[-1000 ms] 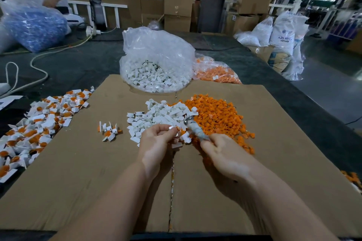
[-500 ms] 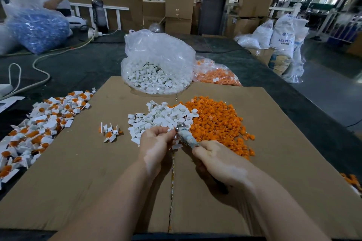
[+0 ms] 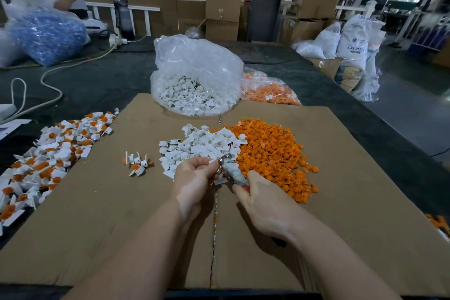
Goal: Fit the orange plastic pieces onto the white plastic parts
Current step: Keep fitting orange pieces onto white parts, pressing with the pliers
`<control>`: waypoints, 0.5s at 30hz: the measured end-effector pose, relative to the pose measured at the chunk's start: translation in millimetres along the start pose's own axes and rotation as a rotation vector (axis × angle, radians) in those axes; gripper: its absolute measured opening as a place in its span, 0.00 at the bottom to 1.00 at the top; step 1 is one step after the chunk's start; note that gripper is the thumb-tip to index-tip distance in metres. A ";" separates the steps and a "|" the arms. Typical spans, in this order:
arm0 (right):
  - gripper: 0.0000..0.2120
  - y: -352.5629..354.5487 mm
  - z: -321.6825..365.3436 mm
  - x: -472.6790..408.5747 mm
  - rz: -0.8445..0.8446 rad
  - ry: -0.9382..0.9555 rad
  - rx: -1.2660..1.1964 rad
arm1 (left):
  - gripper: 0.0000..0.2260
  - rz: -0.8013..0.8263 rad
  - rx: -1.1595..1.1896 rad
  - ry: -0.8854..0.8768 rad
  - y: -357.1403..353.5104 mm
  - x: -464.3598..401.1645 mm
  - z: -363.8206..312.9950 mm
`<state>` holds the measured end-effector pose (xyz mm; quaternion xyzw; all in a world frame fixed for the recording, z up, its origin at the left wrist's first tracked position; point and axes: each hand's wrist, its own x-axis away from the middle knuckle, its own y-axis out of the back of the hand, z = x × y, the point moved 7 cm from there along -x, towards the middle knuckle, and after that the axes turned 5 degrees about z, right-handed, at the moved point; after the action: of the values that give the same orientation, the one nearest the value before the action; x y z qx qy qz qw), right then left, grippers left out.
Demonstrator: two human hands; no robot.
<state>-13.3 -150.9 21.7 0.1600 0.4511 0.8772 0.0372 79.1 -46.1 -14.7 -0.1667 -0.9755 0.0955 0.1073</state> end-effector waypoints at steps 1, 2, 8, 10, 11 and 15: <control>0.12 0.0 -0.2 0.2 -0.014 0.001 0.007 | 0.05 0.001 0.003 -0.001 -0.3 0.6 -0.4; 0.12 0.4 -0.2 0.6 -0.029 0.009 0.015 | 0.04 0.004 0.011 -0.002 -0.4 1.0 -0.7; 0.15 13.4 -12.4 2.1 -0.210 0.030 0.001 | 0.02 0.000 -0.006 -0.078 3.2 3.3 -1.3; 0.17 24.2 -21.3 1.6 -0.350 -0.003 0.067 | 0.02 -0.008 -0.061 -0.119 5.5 3.9 -0.3; 0.18 29.9 -26.5 1.1 -0.419 -0.027 0.121 | 0.03 -0.013 -0.107 -0.142 6.5 4.2 -0.2; 0.22 43.3 -45.6 -6.6 -0.536 -0.109 0.362 | 0.01 -0.033 -0.290 -0.234 7.0 5.8 -3.4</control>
<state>-17.9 -213.4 30.2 0.0864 0.6230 0.7320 0.2619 76.7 -37.1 -12.0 -0.1521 -0.9875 -0.0291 -0.0303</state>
